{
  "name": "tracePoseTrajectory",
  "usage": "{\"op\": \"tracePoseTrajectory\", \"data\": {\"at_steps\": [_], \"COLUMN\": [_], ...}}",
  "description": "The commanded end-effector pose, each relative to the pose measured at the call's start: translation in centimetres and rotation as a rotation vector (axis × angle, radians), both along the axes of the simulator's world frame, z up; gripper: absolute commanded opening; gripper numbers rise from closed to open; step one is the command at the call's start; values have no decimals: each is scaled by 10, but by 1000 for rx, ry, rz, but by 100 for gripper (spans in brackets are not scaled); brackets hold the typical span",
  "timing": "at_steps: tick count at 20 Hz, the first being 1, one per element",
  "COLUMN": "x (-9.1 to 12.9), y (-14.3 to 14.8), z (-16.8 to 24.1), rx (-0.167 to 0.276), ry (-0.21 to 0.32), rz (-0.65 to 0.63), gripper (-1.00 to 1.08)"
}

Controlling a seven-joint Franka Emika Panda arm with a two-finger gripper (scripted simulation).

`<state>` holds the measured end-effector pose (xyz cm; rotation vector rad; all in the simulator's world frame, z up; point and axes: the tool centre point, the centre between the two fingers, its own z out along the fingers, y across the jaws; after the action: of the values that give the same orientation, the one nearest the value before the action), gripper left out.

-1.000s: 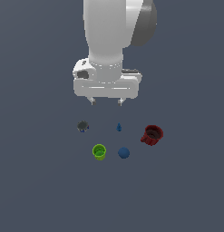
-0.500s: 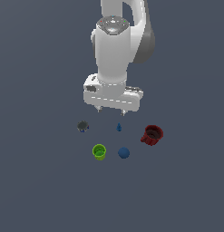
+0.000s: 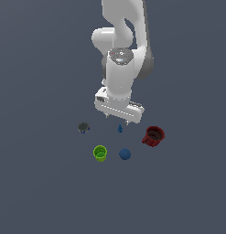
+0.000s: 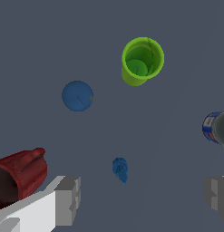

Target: Pick up a designated object from a clutter of objects.

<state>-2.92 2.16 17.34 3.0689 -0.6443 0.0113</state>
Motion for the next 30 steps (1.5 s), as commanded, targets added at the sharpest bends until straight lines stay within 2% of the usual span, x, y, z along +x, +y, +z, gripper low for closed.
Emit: {"op": "tracePoseTrajectory", "data": {"at_steps": [1,14,30], "x": [-8,-41,-47], "y": [5,21,23], "z": [-17,-74,-97], "rx": [2,7,8], "ry": [0,4,5], "rz": [-57,-256,-281], "gripper": [100,100,100]}}
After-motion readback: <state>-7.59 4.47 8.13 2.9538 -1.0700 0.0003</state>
